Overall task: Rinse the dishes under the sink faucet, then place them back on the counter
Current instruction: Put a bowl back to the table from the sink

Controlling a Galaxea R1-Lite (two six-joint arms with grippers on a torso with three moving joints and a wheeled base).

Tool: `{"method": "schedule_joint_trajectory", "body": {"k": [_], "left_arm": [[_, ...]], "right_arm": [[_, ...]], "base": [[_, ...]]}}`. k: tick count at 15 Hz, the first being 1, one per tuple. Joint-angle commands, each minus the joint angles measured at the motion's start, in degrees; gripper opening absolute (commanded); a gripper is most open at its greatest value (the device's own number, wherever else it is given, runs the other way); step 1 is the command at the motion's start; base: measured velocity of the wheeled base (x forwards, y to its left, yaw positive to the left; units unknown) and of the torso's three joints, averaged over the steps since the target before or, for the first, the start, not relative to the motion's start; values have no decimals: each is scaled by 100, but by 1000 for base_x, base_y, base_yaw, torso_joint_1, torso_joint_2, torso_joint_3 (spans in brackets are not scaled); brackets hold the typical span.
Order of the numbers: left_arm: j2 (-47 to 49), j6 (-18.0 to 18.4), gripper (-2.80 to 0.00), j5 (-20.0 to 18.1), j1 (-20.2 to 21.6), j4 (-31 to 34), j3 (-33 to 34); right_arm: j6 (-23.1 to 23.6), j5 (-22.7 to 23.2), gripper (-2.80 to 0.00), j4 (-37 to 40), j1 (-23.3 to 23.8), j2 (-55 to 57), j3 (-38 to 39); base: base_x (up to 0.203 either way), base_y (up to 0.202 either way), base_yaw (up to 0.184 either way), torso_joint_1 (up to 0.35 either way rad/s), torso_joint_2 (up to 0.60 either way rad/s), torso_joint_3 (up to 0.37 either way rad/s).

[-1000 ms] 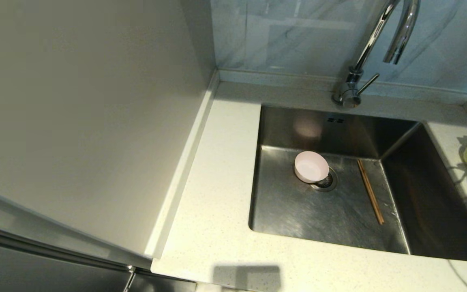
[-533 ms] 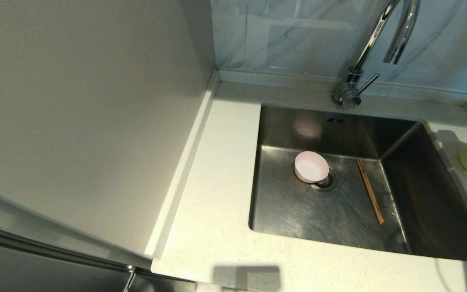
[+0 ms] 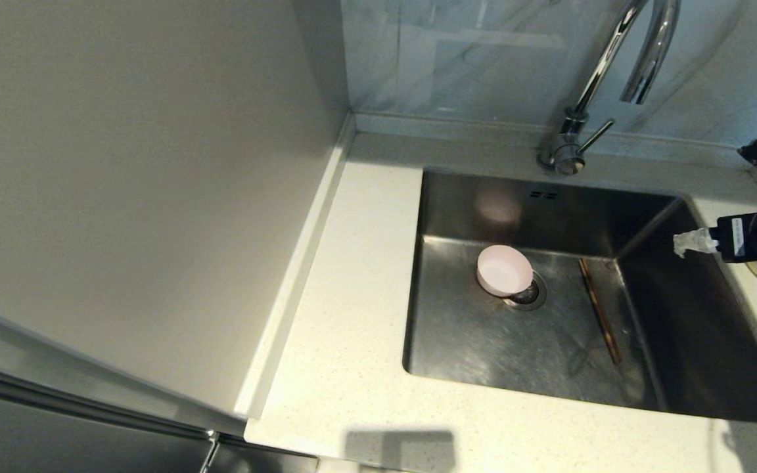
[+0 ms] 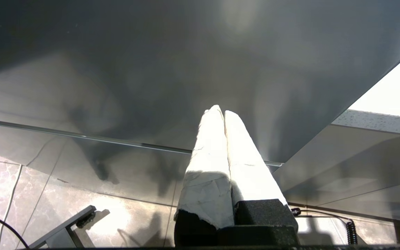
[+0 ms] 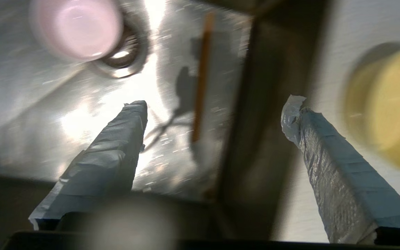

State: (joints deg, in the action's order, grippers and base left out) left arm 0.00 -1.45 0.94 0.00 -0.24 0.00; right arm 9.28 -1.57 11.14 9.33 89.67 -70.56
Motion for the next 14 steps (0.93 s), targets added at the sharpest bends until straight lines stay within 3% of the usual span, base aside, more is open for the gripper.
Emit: {"method": "schedule_joint_trajectory", "body": {"k": [1, 7, 9, 11, 14], "left_arm": [[-18, -4, -280, 3, 0, -2, 0], [-18, -4, -280, 3, 0, -2, 0], [-18, -4, -280, 3, 0, -2, 0], [-18, -4, -280, 3, 0, -2, 0], [-18, -4, -280, 3, 0, -2, 0]], "right_arm": [[-293, -44, 0, 80, -467, -18, 40], [-497, -361, 0, 82, -1038, 803, -23], [-1095, -588, 0, 238, -1351, 1184, -330], [-1676, -683, 0, 1140, -1509, 1490, -1044], [-2571, -270, 0, 3284, -1572, 2095, -2527]], "base": [[0, 0, 0, 0, 0, 0], [0, 0, 0, 0, 0, 0], [0, 0, 0, 0, 0, 0], [0, 0, 0, 0, 0, 0], [0, 0, 0, 0, 0, 0]]}}
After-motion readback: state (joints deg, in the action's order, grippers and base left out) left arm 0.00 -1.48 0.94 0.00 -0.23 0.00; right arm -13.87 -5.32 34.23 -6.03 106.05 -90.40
